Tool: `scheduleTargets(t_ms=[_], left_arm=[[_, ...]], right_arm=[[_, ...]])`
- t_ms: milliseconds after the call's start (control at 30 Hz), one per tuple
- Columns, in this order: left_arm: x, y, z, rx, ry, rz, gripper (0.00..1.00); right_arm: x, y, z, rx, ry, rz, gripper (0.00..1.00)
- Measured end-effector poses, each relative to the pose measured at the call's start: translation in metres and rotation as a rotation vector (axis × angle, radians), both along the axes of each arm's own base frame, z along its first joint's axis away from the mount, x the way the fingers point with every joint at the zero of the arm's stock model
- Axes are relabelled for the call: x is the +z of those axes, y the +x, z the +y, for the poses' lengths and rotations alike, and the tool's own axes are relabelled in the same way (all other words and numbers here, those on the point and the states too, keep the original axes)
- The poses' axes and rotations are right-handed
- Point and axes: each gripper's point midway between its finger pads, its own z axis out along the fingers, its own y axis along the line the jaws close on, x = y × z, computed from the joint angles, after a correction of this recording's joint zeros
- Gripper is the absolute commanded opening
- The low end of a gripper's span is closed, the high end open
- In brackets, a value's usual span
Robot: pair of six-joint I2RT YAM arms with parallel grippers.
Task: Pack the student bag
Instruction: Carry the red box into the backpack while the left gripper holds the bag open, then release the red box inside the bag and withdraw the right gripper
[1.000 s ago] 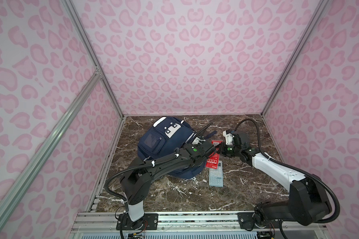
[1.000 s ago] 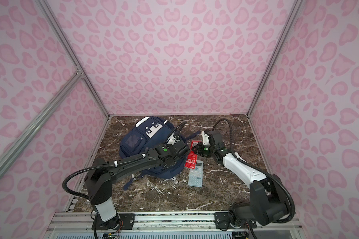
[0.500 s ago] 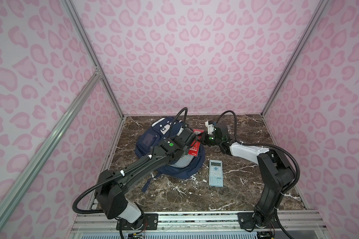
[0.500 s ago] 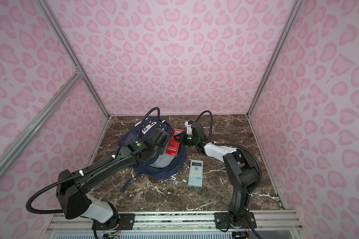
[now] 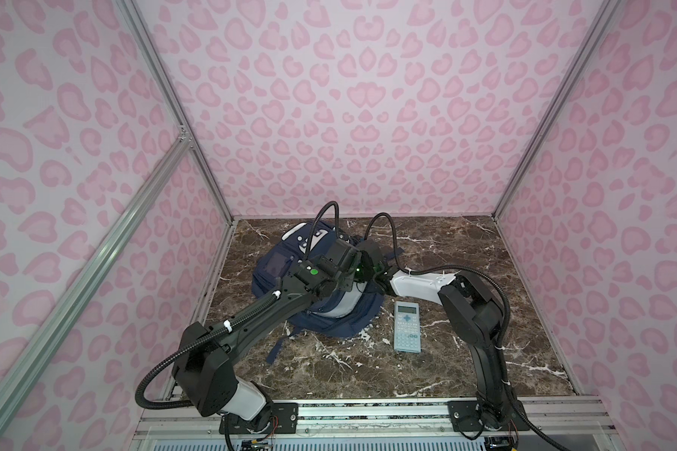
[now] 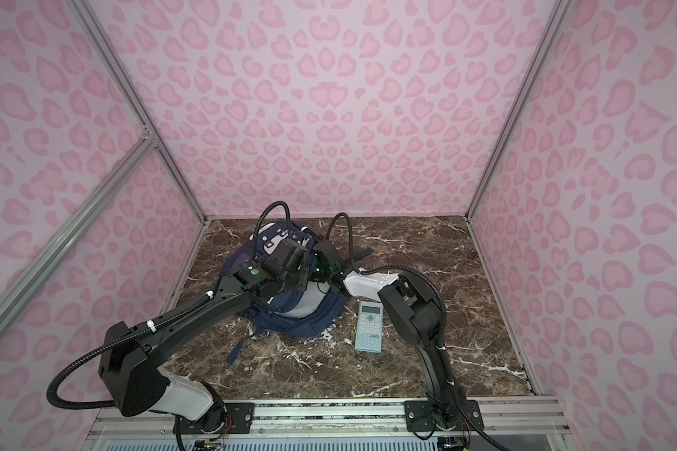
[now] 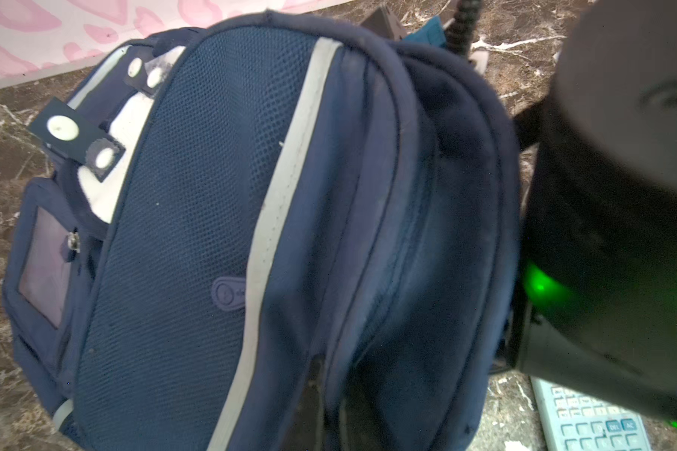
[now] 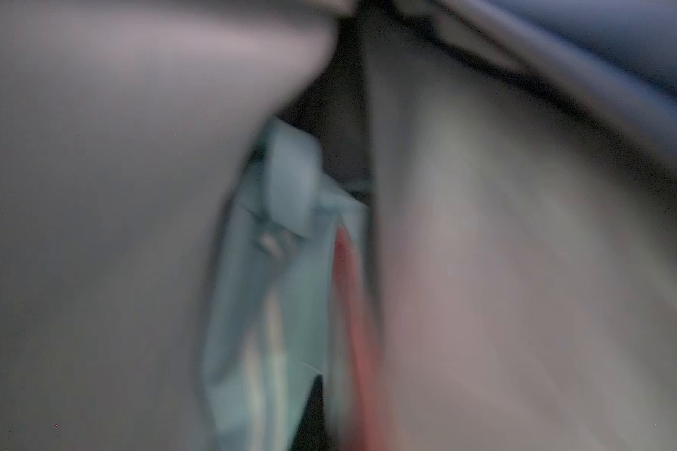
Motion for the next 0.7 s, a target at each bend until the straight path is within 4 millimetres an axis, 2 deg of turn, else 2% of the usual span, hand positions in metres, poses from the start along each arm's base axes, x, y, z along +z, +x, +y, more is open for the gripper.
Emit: scheduleTargets(t_ms=[67, 167, 300, 400, 500, 633, 700], left_arm=[[-0.009, 0.0, -0.003, -0.001, -0.008, 0.019, 0.03], [-0.017, 0.001, -0.006, 0.005, -0.02, 0.027, 0.03], [-0.025, 0.004, -0.01, 0.011, -0.036, 0.033, 0.03], [-0.032, 0.001, -0.013, 0.003, -0.057, 0.048, 0.03], [-0.039, -0.001, -0.023, -0.018, -0.097, 0.07, 0.03], [-0.06, -0.002, -0.024, -0.011, -0.102, 0.105, 0.03], [-0.072, -0.003, -0.026, -0.008, -0.102, 0.122, 0.03]], right_arm=[[-0.01, -0.003, -0.017, -0.01, -0.027, 0.034, 0.5], [-0.01, 0.004, -0.041, -0.044, -0.034, 0.06, 0.58], [-0.004, 0.001, -0.055, -0.042, -0.048, 0.087, 0.58], [-0.01, -0.011, -0.07, -0.046, -0.088, 0.119, 0.57], [-0.013, -0.032, -0.096, -0.072, -0.114, 0.151, 0.55], [0.001, -0.051, -0.124, -0.116, -0.101, 0.146, 0.54], [0.01, -0.059, -0.132, -0.125, -0.102, 0.134, 0.51]])
